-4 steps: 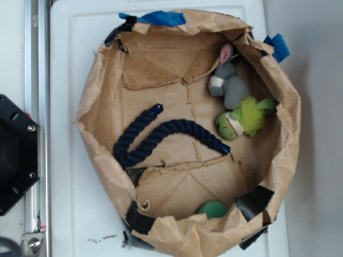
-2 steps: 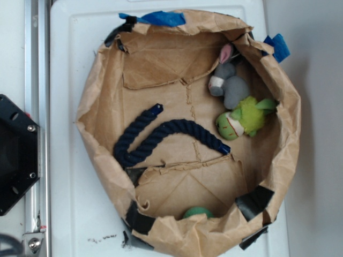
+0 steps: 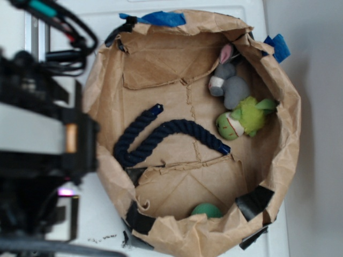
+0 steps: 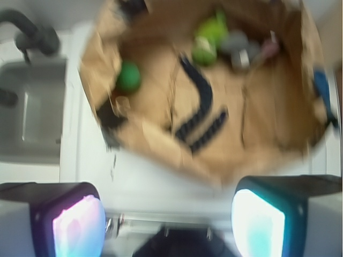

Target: Grab the green ball.

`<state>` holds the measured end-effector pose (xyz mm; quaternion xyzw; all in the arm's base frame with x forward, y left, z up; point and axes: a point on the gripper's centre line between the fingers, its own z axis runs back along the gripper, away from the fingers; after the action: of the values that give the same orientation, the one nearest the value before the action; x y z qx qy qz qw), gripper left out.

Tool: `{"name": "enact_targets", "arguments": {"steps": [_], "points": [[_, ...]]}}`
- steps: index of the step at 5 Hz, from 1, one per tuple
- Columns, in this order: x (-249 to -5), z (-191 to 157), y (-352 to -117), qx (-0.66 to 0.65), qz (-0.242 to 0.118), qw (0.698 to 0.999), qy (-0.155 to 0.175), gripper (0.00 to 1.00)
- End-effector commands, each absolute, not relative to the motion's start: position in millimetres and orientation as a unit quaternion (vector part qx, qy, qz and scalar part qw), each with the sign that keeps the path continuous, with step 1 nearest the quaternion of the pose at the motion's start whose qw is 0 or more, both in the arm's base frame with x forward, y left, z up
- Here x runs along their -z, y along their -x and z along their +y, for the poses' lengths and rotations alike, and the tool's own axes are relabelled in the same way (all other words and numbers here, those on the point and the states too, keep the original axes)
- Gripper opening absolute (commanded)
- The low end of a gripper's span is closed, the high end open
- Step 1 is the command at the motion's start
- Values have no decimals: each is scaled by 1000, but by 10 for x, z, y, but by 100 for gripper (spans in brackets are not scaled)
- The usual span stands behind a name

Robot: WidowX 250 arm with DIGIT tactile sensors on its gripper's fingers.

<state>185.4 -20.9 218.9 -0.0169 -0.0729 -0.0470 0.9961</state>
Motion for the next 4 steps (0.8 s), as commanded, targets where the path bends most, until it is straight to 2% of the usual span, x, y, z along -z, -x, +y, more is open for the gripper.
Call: {"name": "enact_targets", "arguments": {"steps": [1,2,4], "points": [[-2150,-75,-2130,262,-141,950,90,100],[-2131,61,-2193,280,-155,946,53,100],[-2131,61,-2193,280,-155,946,53,100]]}}
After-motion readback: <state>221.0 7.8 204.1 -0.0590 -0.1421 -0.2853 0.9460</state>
